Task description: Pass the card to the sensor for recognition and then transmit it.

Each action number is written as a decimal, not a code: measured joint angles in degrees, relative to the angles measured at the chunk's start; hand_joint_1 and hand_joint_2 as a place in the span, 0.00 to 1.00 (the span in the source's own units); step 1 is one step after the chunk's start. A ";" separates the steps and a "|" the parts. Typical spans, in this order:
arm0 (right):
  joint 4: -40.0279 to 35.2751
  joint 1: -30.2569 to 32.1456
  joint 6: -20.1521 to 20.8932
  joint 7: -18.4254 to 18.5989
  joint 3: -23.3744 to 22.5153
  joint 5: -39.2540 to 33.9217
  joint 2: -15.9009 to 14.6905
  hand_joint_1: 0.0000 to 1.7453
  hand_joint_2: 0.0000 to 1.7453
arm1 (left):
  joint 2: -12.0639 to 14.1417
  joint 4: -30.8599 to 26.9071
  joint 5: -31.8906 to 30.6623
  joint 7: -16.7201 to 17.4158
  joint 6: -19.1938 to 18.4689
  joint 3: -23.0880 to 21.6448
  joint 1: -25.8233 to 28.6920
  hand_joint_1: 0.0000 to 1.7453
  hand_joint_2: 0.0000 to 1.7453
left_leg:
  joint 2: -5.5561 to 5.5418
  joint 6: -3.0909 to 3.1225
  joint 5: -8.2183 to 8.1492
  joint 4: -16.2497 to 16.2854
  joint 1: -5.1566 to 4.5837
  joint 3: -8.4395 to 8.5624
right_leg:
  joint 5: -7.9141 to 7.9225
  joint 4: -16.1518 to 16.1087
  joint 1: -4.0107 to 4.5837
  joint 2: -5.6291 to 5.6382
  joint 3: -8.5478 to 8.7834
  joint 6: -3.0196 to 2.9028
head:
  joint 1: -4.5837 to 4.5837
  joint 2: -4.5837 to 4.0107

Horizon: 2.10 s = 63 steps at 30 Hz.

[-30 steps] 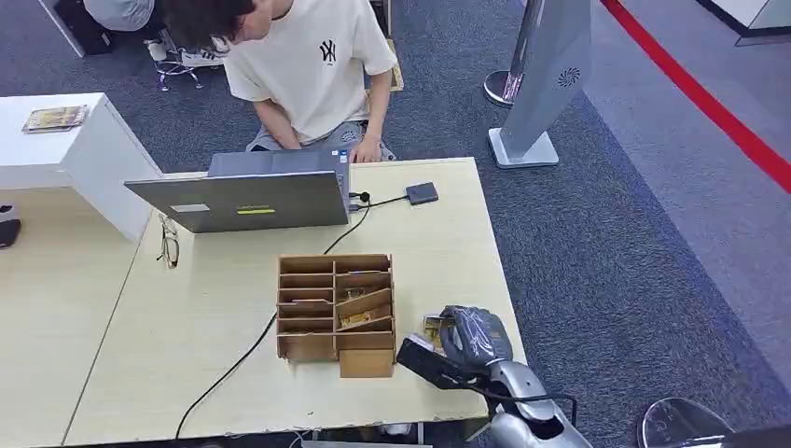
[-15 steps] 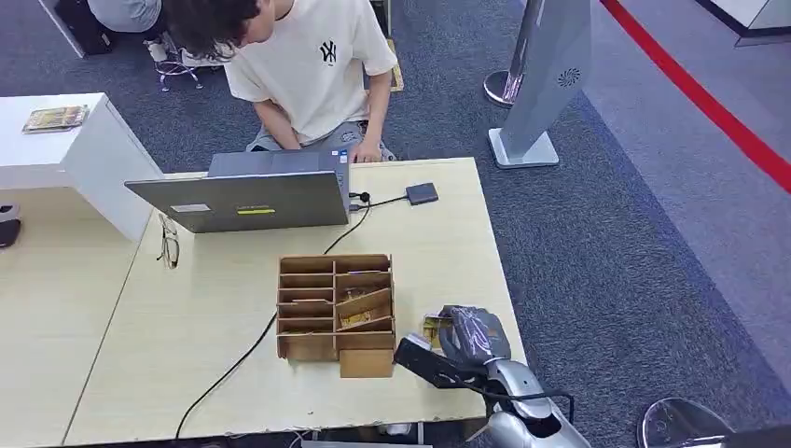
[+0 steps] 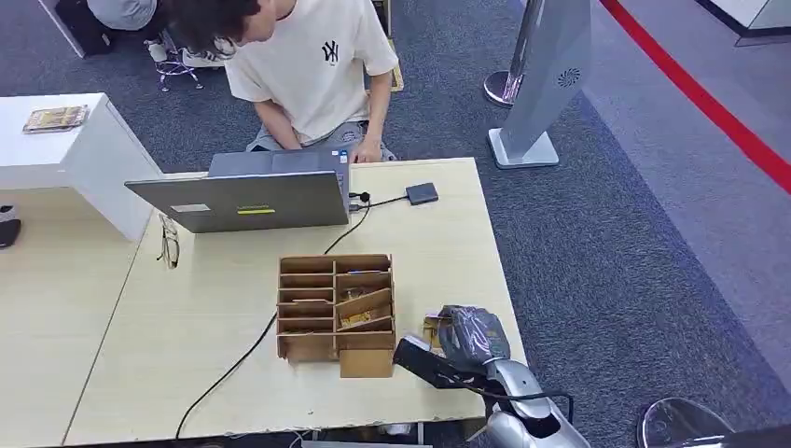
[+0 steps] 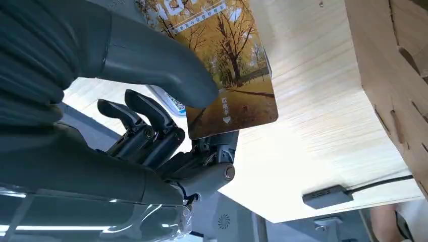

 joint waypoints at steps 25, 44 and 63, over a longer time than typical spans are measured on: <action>0.13 -0.03 -0.09 0.02 0.00 0.07 0.02 1.00 1.00 | -0.02 -0.07 -0.50 0.00 -0.04 0.81 0.04 0.00 0.00 | 0.00 0.00 0.00 0.00 0.00 0.03 | 0.00 0.00 0.00 0.00 0.02 0.00 | 0.00 0.00; 0.11 -0.02 -0.07 0.02 0.00 0.09 0.42 1.00 1.00 | -0.02 -0.07 -0.68 0.00 0.00 0.81 0.04 0.00 0.00 | 0.00 0.00 0.00 0.00 0.00 0.04 | 0.00 0.00 0.00 0.00 0.03 0.00 | 0.00 0.00; 0.11 -0.02 -0.02 0.02 0.00 0.37 0.48 1.00 1.00 | -0.02 -0.07 -0.87 0.00 -0.02 0.81 0.04 0.00 0.00 | 0.00 0.00 0.00 0.00 0.00 0.05 | 0.00 0.00 0.00 0.00 0.04 0.00 | 0.00 0.00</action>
